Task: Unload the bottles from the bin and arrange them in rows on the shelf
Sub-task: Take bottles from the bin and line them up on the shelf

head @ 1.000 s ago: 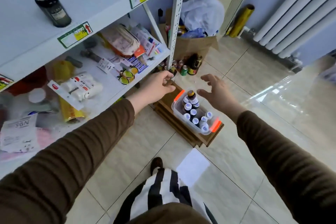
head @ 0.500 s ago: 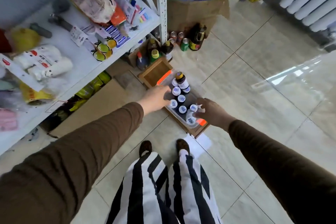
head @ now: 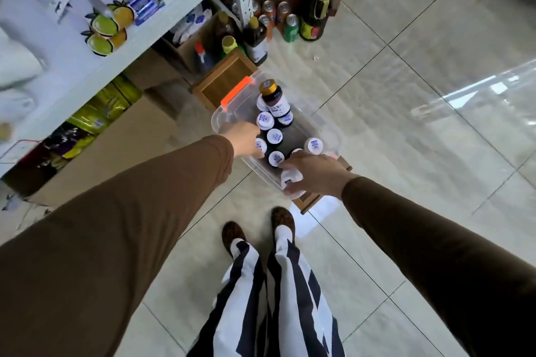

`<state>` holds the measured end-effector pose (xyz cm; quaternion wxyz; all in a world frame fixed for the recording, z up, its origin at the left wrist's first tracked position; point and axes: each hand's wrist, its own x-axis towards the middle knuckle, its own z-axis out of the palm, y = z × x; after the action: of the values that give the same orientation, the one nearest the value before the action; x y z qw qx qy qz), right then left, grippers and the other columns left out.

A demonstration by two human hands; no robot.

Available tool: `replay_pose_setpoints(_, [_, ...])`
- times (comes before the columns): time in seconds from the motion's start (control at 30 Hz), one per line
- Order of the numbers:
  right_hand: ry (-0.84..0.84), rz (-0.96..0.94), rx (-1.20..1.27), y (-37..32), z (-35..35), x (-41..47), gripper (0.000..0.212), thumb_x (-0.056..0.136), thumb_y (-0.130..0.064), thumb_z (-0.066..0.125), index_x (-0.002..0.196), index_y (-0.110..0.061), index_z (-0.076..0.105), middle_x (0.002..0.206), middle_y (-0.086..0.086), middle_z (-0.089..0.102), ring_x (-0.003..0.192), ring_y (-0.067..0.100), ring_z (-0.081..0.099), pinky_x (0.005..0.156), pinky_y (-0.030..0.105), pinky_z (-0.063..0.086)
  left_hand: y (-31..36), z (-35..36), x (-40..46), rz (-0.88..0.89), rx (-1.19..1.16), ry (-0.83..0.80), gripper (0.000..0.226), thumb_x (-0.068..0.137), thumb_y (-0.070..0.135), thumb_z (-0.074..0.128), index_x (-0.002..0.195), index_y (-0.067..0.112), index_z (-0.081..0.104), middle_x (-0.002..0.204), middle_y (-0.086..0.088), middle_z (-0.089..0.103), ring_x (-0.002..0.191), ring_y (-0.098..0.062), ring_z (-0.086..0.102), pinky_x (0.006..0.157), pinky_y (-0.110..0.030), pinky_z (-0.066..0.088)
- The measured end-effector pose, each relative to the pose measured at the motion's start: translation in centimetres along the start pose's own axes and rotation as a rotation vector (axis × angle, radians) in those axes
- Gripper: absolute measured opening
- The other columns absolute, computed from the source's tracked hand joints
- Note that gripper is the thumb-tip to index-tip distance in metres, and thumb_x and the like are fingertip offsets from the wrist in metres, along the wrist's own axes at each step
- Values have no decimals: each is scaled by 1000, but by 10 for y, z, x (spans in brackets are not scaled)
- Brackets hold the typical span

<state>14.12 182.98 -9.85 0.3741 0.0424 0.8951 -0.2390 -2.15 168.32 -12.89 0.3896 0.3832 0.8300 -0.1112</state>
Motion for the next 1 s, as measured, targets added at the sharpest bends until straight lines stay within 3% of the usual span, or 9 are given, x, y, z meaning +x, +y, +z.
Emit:
replay_pose_setpoints(0.17, [-27, -81, -42, 2, -1, 9, 66, 68, -66, 69, 129, -46, 51, 128, -10, 49, 107, 20, 55, 86, 37, 48, 8, 2, 15, -28, 133, -46, 39, 80, 61, 62, 95, 26, 55, 95, 4, 56, 97, -25, 59, 70, -31, 40])
replay_pose_setpoints(0.33, [-60, -134, 131, 6, -4, 14, 46, 68, -53, 73, 110, -39, 60, 118, -10, 52, 102, 16, 55, 84, 34, 49, 15, 5, 19, -23, 149, -49, 20, 86, 39, 62, 97, 22, 59, 104, -3, 65, 98, -27, 62, 70, -30, 42])
replay_pose_setpoints(0.4, [-49, -140, 254, 7, -9, 11, 40, 69, -50, 71, 106, -40, 60, 112, -14, 55, 99, 11, 55, 79, 24, 47, 14, 0, 10, -3, 113, -32, 16, 88, 31, 62, 99, 18, 62, 104, -5, 66, 91, -26, 60, 66, -30, 42])
replay_pose_setpoints(0.5, [-23, -58, 458, 5, -31, 0, 34, 74, -43, 73, 105, -43, 60, 100, -19, 61, 94, 8, 58, 71, 18, 44, 5, -19, -14, 21, -5, -7, 11, 89, 20, 59, 98, 16, 62, 106, -9, 67, 86, -27, 58, 70, -33, 48])
replay_pose_setpoints(0.63, [0, -26, 729, -11, -82, -21, 36, 76, -30, 67, 111, -26, 62, 111, -1, 62, 98, 17, 59, 84, 31, 51, -16, -60, -63, 11, -331, 68, 44, 88, 14, 62, 132, 16, 56, 131, -9, 59, 115, -29, 57, 90, -32, 47])
replay_pose_setpoints(0.73, [16, -60, 887, -38, -134, -44, 35, 83, -15, 70, 116, -12, 60, 106, 7, 59, 89, 17, 57, 71, 25, 52, -38, -101, -113, -38, -503, 168, 48, 81, 18, 70, 126, 19, 52, 126, -7, 58, 101, -22, 55, 69, -25, 40])
replay_pose_setpoints(0.8, [29, -102, 907, -59, -170, -59, 34, 85, -8, 73, 116, -12, 59, 104, 3, 62, 85, 18, 60, 66, 21, 54, -53, -132, -150, -54, -560, 230, 46, 80, 19, 73, 121, 19, 52, 119, -7, 61, 94, -20, 55, 59, -23, 38])
replay_pose_setpoints(0.93, [126, -201, 809, -110, -240, -90, 35, 84, -13, 75, 115, -14, 59, 96, 5, 64, 72, 15, 68, 59, 19, 53, -77, -195, -234, -41, -691, 355, 42, 85, 19, 74, 123, 18, 55, 123, -4, 60, 105, -21, 58, 80, -29, 47])
replay_pose_setpoints(1.0, [172, -252, 793, -137, -272, -106, 34, 85, -20, 74, 112, -16, 55, 92, 7, 68, 74, 23, 72, 61, 24, 54, -87, -223, -279, -33, -728, 430, 39, 88, 22, 72, 124, 20, 57, 122, -2, 60, 104, -19, 57, 78, -25, 45])
